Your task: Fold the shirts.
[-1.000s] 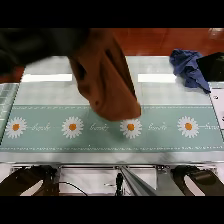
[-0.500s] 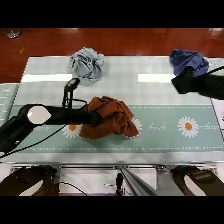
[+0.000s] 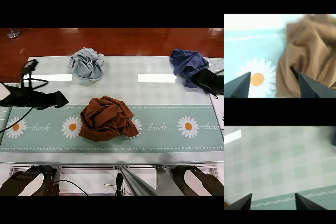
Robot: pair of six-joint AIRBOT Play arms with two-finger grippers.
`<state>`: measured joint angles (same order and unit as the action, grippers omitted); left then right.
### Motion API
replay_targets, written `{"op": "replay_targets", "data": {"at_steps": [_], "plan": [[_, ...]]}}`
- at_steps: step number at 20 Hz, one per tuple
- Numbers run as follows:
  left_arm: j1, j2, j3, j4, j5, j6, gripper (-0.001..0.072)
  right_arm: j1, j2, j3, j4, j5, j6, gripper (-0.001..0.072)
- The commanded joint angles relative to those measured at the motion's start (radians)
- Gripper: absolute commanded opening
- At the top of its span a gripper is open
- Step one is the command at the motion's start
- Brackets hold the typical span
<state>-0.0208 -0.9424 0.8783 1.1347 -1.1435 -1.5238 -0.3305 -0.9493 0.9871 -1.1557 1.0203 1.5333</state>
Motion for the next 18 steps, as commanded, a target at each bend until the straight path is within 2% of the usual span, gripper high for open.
{"op": "replay_targets", "data": {"at_steps": [1, 3, 4, 8, 10, 11, 12, 13, 18], "plan": [[0.139, -0.021, -0.117, -0.465, -0.018, 0.202, 0.0699, -0.179, 0.014, -0.179, 0.058, 0.058, -0.044, 0.0621], [0.081, -0.101, -0.204, -0.76, -0.091, 0.459, 0.0699, -0.148, 0.014, -0.346, 0.205, 0.063, -0.142, 0.0621], [0.036, -0.148, -0.213, -0.794, -0.097, 0.504, 0.0699, -0.117, 0.014, -0.402, 0.267, 0.061, -0.186, 0.0621], [-0.122, -0.365, -0.166, -0.792, -0.061, 0.532, 0.0699, 0.079, 0.013, -0.474, 0.294, 0.057, -0.207, 0.0621], [-0.131, -0.458, -0.119, -0.792, -0.073, 0.476, 0.0695, 0.188, 0.013, -0.474, 0.317, 0.045, -0.196, 0.0621], [-0.129, -0.499, -0.091, -0.791, -0.092, 0.452, 0.0583, 0.246, 0.012, -0.474, 0.315, 0.026, -0.173, 0.0621], [-0.129, -0.531, -0.066, -0.79, -0.117, 0.466, 0.0192, 0.296, 0.009, -0.474, 0.313, 0.009, -0.149, 0.0621], [-0.129, -0.552, -0.039, -0.791, -0.139, 0.499, 0.0031, 0.348, -0.003, -0.474, 0.313, -0.001, -0.128, 0.0621], [-0.127, -0.557, 0.047, -0.791, -0.143, 0.509, 0.0031, 0.51, -0.098, -0.474, 0.327, -0.05, -0.09, 0.0621]]}}
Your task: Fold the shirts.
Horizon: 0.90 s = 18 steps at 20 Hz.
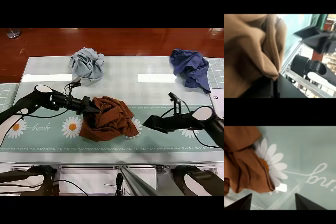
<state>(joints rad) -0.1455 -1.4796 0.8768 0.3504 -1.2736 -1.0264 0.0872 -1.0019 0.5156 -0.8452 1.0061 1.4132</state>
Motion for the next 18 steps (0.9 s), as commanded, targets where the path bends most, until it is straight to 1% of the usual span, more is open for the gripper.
{"op": "replay_targets", "data": {"at_steps": [1, 4, 5, 10, 11, 12, 13, 14, 16, 18], "plan": [[-0.003, -0.02, 0.059, -0.006, -0.014, 0.011, 0.003, 0.109, -0.074, -0.002, 0.047, -0.039, 0.024, 0.0621], [-0.002, -0.02, 0.072, -0.006, -0.014, 0.011, 0.003, 0.151, -0.158, 0.003, 0.171, -0.054, -0.059, 0.0621], [-0.003, -0.02, 0.072, -0.006, -0.014, 0.011, 0.003, 0.166, -0.187, 0.013, 0.19, -0.064, -0.072, 0.0621], [-0.005, -0.02, 0.072, -0.008, -0.021, 0.008, 0.003, 0.231, -0.306, 0.098, 0.196, -0.077, -0.09, 0.062], [-0.004, -0.02, 0.072, -0.008, -0.021, 0.008, 0.003, 0.246, -0.327, 0.116, 0.198, -0.082, -0.09, 0.0603], [-0.004, -0.02, 0.072, -0.008, -0.02, 0.008, 0.003, 0.26, -0.341, 0.13, 0.201, -0.088, -0.092, 0.0456], [-0.004, -0.02, 0.072, -0.008, -0.02, 0.008, 0.003, 0.274, -0.352, 0.145, 0.2, -0.089, -0.103, 0.0164], [-0.002, -0.02, 0.072, -0.008, -0.02, 0.008, 0.003, 0.284, -0.354, 0.158, 0.2, -0.086, -0.114, 0.002], [0.008, -0.011, 0.073, -0.013, -0.022, -0.004, 0.003, 0.278, -0.353, 0.196, 0.193, -0.059, -0.136, 0.002], [0.021, 0.029, 0.098, -0.022, -0.02, -0.005, 0.003, 0.248, -0.336, 0.286, 0.158, -0.02, -0.135, 0.0019]]}}
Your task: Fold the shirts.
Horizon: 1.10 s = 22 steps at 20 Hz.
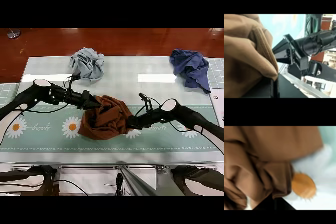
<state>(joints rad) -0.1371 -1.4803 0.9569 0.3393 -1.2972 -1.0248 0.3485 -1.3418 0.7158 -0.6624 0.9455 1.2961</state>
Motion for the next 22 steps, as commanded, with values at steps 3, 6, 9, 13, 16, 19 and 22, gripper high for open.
{"op": "replay_targets", "data": {"at_steps": [3, 6, 9, 13, 16, 19, 22], "plan": [[0.086, 0.138, 0.201, -0.011, 0.04, -0.032, 0.0029, -0.138, 0.073, 0.377, -0.116, 0.121, 0.031, 0.0019], [0.139, 0.258, 0.452, 0.051, 0.219, -0.106, 0.0028, -0.251, 0.138, 0.794, -0.142, 0.137, 0.034, 0.0019], [0.151, 0.346, 0.715, 0.375, 0.269, -0.31, 0.0028, -0.284, 0.202, 1.144, -0.225, 0.238, 0.058, 0.0019], [0.151, 0.508, 0.887, 0.811, 0.268, -0.492, 0.0028, -0.284, 0.397, 1.279, -0.429, 0.326, 0.093, 0.0019], [0.151, 0.641, 0.889, 0.894, 0.226, -0.499, 0.0029, -0.284, 0.543, 1.279, -0.582, 0.39, 0.138, 0.0019], [0.151, 0.741, 0.889, 0.896, 0.116, -0.51, 0.0029, -0.284, 0.632, 1.279, -0.64, 0.469, 0.168, 0.0019], [0.151, 0.796, 0.889, 0.947, -0.025, -0.545, 0.0029, -0.284, 0.666, 1.278, -0.67, 0.631, 0.2, 0.0019]]}}
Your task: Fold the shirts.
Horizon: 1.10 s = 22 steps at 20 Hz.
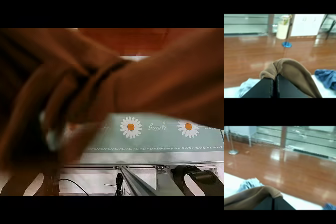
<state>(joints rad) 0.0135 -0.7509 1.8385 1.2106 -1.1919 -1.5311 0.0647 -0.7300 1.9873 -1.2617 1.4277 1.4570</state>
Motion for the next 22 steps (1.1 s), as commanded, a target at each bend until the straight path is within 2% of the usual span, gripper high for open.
{"op": "replay_targets", "data": {"at_steps": [1, 3, 5, 7, 9, 11, 13, 16, 19, 21, 22], "plan": [[0.001, 0.075, 0.004, 0.111, -0.191, -0.047, 0.0029, 0.0, 0.056, 0.005, -0.093, 0.214, 0.059, 0.0019], [0.001, 0.086, -0.025, 0.18, -0.286, -0.076, 0.0029, 0.0, 0.062, -0.021, -0.113, 0.31, 0.089, 0.0019], [0.0, 0.096, -0.093, 0.18, -0.357, -0.1, 0.0029, 0.0, 0.092, -0.105, -0.084, 0.363, 0.129, 0.0019], [0.0, 0.105, -0.217, 0.127, -0.389, -0.101, 0.003, 0.0, 0.145, -0.272, -0.044, 0.361, 0.151, 0.0019], [0.0, 0.103, -0.388, 0.082, -0.359, -0.101, 0.003, 0.0, 0.203, -0.507, -0.059, 0.304, 0.166, 0.0019], [-0.013, 0.092, -0.583, 0.075, -0.206, -0.079, 0.003, 0.0, 0.239, -0.768, -0.082, 0.167, 0.214, 0.002], [-0.037, 0.066, -0.771, 0.075, 0.023, -0.079, 0.003, 0.0, 0.228, -1.001, -0.083, -0.003, 0.23, 0.002], [-0.062, -0.049, -0.92, 0.045, 0.245, -0.079, 0.003, -0.001, 0.105, -1.183, -0.127, -0.257, 0.256, 0.002], [-0.079, -0.225, -0.918, -0.041, 0.303, -0.079, 0.0031, -0.017, -0.131, -1.171, -0.188, -0.435, 0.28, 0.0021], [-0.088, -0.326, -0.905, -0.109, 0.317, -0.079, 0.0035, -0.072, -0.285, -1.138, -0.166, -0.483, 0.296, 0.0021], [-0.089, -0.371, -0.898, -0.141, 0.314, -0.078, 0.0141, -0.101, -0.353, -1.121, -0.127, -0.491, 0.292, 0.0022]]}}
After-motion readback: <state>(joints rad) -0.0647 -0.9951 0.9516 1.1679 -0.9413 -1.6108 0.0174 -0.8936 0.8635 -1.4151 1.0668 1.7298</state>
